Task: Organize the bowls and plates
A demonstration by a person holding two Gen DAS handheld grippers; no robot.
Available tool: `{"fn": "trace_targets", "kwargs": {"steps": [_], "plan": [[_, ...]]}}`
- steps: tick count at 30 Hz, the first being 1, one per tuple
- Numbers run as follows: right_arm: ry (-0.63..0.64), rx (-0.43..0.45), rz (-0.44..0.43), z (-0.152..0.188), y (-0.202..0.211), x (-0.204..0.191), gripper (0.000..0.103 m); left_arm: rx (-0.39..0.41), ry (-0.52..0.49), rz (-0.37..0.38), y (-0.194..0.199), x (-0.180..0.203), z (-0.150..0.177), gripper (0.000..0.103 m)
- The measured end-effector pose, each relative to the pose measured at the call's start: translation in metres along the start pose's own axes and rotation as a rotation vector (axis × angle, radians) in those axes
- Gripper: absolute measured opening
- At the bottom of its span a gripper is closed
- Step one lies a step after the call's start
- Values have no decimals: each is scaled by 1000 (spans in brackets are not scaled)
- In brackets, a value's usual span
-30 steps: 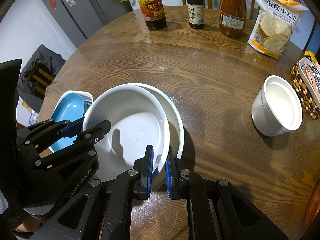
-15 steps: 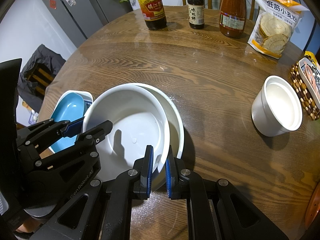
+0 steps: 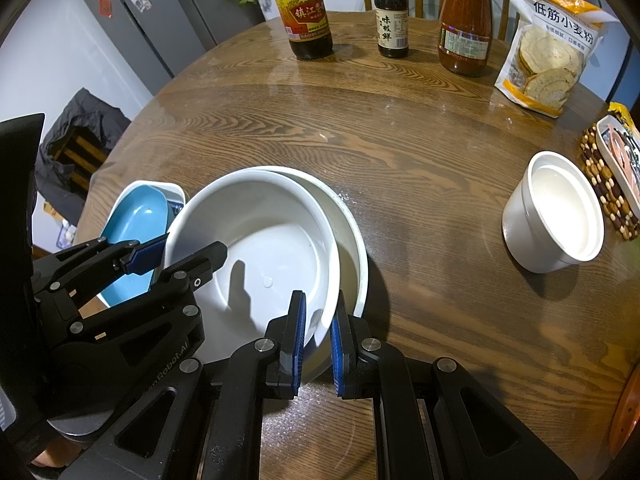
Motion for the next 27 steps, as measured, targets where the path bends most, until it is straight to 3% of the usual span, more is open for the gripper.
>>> {"fn": "trace_targets", "kwargs": {"steps": [8, 15, 27], "plan": [[4, -3, 5, 0, 0, 4, 11, -3, 1, 3, -1, 1, 0, 26], [5, -3, 6, 0, 0, 4, 12, -5, -7, 12, -2, 3, 1, 34], [5, -4, 13, 1, 3, 8, 12, -2, -2, 13, 0, 1, 0, 34]]}}
Point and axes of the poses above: each gripper's, at about its wrist camera, not at the fingertips, and y roughly against the way its jaws point, x to its right, z to its underside, the point moved 1 cm from there along -y, roughly the way its jaws point, and after that the axes turned 6 degrees about z, right-handed, at the moved point
